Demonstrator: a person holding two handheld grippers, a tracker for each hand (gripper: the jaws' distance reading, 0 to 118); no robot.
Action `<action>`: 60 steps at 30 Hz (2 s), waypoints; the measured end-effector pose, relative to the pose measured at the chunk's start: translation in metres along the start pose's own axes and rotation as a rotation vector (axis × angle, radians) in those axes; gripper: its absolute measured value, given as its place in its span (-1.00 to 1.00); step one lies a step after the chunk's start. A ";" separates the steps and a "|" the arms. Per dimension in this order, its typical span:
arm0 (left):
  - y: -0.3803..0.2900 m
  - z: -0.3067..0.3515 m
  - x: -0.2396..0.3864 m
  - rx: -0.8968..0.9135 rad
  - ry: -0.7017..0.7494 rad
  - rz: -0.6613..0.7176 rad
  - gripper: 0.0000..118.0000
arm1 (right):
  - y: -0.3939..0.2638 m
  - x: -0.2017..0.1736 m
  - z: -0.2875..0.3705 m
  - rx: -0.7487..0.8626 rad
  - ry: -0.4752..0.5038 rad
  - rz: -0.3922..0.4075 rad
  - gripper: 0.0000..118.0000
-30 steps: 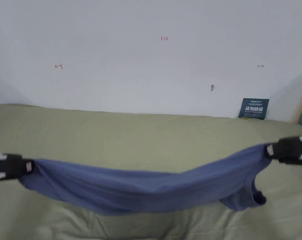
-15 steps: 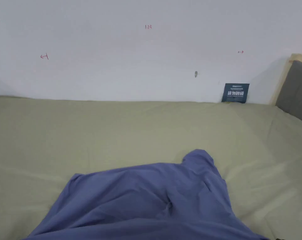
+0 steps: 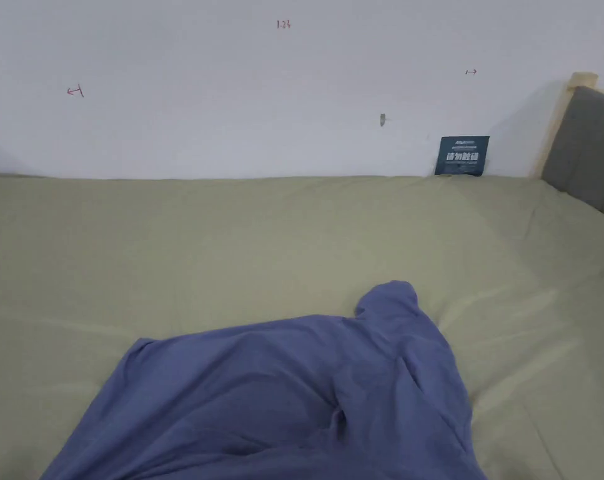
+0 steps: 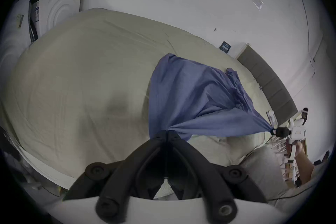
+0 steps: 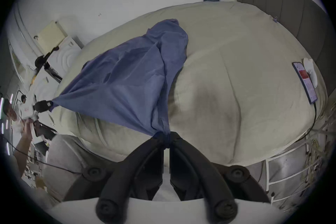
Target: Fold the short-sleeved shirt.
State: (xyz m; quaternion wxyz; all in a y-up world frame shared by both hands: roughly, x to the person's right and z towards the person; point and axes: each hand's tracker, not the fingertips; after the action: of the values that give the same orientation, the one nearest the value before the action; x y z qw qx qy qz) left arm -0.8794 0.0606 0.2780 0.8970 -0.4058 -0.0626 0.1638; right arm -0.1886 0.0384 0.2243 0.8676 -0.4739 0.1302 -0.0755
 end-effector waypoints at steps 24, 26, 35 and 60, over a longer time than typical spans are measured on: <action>-0.020 0.035 0.035 0.260 0.293 0.043 0.95 | 0.018 -0.064 0.072 0.384 -0.133 -0.006 0.94; -0.020 0.029 0.041 0.114 0.329 0.049 0.63 | 0.021 -0.078 0.086 0.457 -0.049 -0.062 0.94; -0.041 0.010 0.079 0.112 0.250 0.087 -1.00 | 0.035 -0.140 0.118 0.576 0.109 -0.053 -0.39; -0.063 -0.069 0.058 -0.165 0.446 -0.153 0.89 | 0.019 -0.166 0.125 0.539 -0.052 0.148 -0.98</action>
State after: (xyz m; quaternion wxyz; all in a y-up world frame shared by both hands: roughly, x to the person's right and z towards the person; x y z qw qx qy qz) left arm -0.7932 -0.0068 0.2784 0.8624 -0.4977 0.0931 -0.0037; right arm -0.3099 0.1910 0.2982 0.9686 -0.2170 0.1173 -0.0317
